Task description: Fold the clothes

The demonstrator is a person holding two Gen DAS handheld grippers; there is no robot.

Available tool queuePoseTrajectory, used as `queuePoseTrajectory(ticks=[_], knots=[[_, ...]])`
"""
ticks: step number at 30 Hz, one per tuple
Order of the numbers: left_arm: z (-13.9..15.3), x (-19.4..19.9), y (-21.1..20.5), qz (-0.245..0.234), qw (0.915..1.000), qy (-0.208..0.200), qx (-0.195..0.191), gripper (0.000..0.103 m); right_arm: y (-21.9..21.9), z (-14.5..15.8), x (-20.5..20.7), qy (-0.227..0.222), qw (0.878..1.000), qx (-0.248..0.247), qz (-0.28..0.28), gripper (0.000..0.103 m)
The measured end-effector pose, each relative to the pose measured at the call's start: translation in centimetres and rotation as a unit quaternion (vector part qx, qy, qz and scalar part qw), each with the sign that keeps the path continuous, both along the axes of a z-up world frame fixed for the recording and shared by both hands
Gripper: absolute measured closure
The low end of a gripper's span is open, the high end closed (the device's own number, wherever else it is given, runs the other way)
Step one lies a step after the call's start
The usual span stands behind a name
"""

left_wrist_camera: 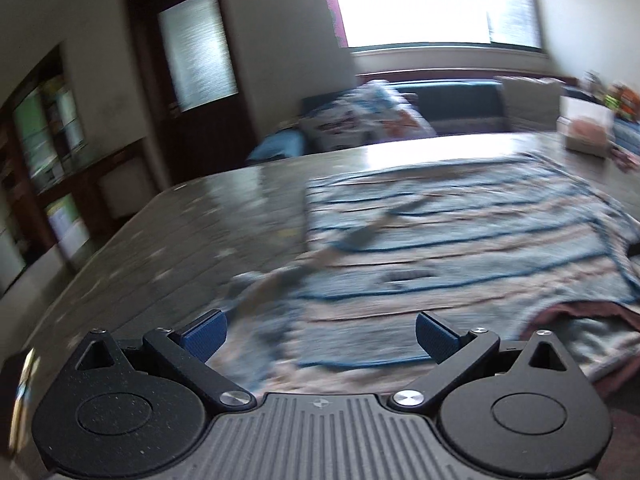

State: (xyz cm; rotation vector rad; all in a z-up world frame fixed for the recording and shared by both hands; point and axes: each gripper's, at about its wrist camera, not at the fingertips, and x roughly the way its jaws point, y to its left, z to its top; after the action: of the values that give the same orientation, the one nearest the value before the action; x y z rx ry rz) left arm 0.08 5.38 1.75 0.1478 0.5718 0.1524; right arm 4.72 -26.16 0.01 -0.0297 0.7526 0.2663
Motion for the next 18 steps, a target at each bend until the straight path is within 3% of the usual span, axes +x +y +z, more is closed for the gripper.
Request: queuePoseTrajectory(ticks=[5, 7, 14, 17, 18], knots=[[-0.2, 0.1, 3.9, 0.055, 0.9971, 0.019, -0.049, 0.011, 0.7, -0.6, 0.0, -0.004, 1.0, -0.019, 0.009, 0.04], [-0.3, 0.1, 5.4, 0.075, 0.9943, 0.028, -0.07, 0.02, 1.0, -0.6, -0.1, -0.004, 1.0, -0.021, 0.013, 0.036], [-0.9, 0.4, 10.5, 0.142, 0.9779, 0.059, -0.142, 0.042, 1.7, -0.9, 0.0, -0.001, 0.999, -0.025, 0.02, 0.017], [-1.0, 0.4, 10.6, 0.138, 0.9796, 0.058, -0.135, 0.051, 1.9, -1.1, -0.1, -0.003, 0.999, -0.029, 0.022, 0.009], [-1.0, 0.4, 10.7, 0.137, 0.9798, 0.056, -0.135, 0.058, 2.0, -1.2, -0.1, -0.003, 0.999, -0.029, 0.023, 0.007]])
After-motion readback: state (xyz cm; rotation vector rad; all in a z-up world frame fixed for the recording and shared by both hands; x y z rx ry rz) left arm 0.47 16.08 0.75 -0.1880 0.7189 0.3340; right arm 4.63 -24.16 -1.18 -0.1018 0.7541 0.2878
